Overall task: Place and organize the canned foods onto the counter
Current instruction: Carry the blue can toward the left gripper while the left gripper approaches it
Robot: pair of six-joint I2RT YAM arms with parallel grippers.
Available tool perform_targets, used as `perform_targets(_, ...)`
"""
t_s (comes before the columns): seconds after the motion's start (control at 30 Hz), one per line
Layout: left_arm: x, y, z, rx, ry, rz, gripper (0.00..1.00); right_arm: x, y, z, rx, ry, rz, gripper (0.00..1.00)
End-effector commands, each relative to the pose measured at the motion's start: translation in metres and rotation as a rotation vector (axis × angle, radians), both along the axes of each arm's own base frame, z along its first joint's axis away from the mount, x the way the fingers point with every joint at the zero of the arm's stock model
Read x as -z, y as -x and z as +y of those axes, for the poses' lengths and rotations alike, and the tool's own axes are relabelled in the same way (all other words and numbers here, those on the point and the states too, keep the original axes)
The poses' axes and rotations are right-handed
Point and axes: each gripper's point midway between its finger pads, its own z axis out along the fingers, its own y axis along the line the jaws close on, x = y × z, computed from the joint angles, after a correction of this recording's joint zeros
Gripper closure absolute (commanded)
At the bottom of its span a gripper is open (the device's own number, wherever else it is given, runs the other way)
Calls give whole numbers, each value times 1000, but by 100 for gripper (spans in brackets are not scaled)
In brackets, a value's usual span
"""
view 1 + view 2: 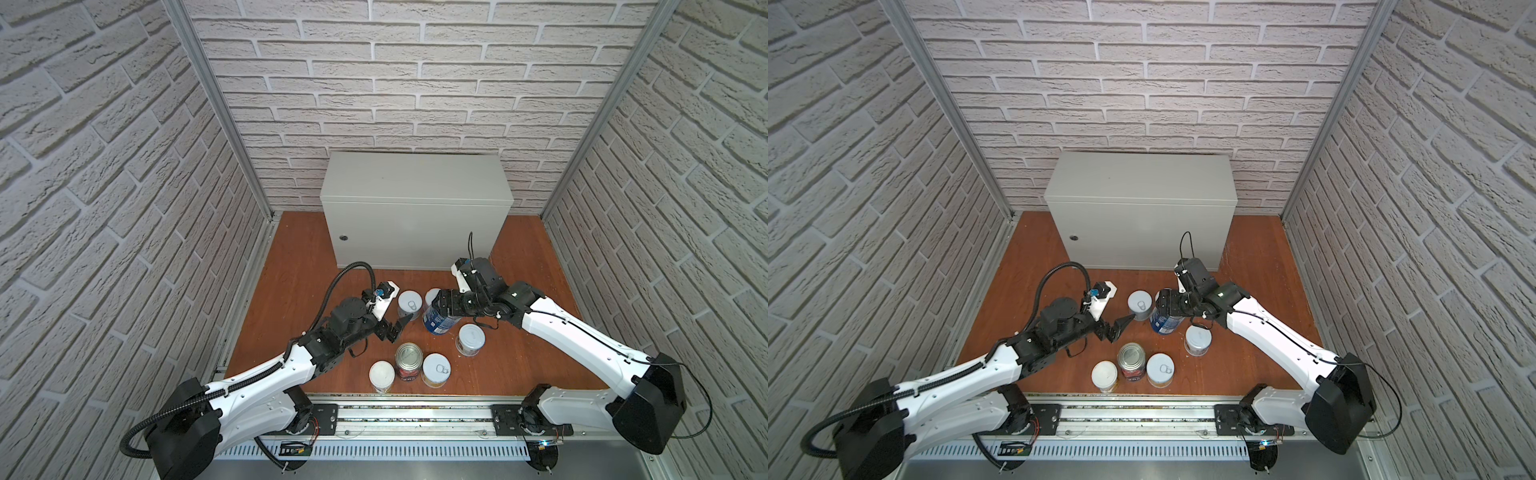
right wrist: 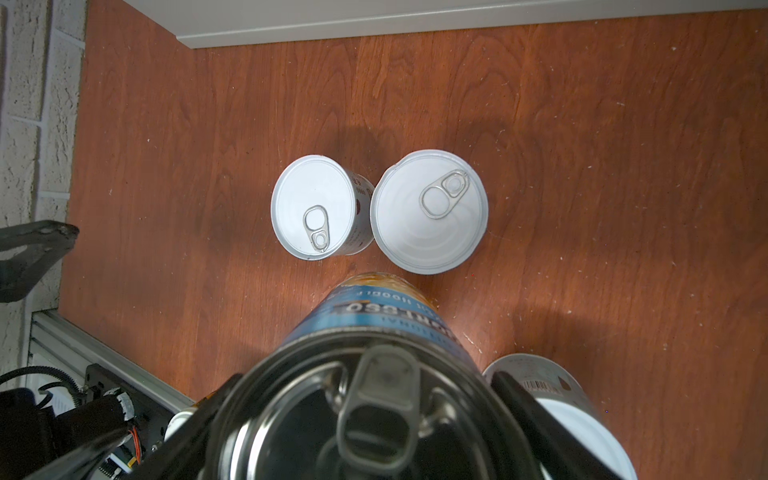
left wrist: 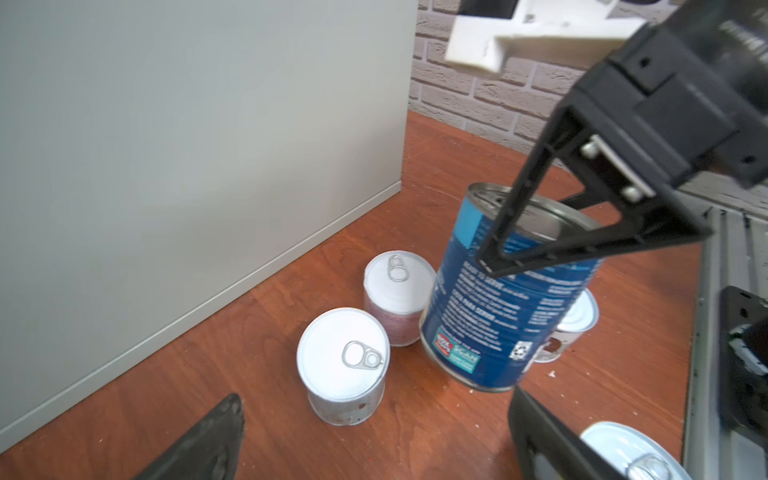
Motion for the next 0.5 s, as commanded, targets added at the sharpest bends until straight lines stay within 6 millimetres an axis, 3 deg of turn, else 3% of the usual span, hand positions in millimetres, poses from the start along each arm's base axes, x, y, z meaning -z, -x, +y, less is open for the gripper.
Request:
perform_targets(0.0,-16,13,-17,111,47,-47,2,-76,-21,22,-28,-186,-204,36)
perform_targets(0.47,-19,28,-35,183,57,-77,2,-97,-16,29,-63,-247,-218,37)
